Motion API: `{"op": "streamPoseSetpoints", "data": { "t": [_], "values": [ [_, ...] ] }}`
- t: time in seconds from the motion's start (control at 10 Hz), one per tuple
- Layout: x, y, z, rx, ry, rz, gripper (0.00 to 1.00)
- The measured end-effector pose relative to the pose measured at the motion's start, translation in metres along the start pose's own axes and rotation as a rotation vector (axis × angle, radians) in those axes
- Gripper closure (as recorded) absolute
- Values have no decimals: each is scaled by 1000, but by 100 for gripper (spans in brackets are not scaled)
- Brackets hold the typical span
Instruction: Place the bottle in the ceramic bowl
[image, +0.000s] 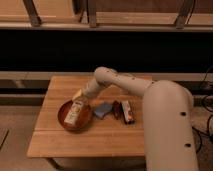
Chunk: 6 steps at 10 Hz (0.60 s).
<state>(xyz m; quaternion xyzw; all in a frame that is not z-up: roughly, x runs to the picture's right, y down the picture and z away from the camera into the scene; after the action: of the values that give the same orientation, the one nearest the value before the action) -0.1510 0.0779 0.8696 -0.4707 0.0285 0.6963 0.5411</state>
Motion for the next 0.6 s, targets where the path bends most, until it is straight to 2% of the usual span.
{"op": "streamPoseSetpoints", "data": {
  "t": [0.3, 0.6],
  "values": [
    [0, 0, 0, 0, 0, 0, 23],
    [0, 0, 0, 0, -1, 1, 20]
  ]
}}
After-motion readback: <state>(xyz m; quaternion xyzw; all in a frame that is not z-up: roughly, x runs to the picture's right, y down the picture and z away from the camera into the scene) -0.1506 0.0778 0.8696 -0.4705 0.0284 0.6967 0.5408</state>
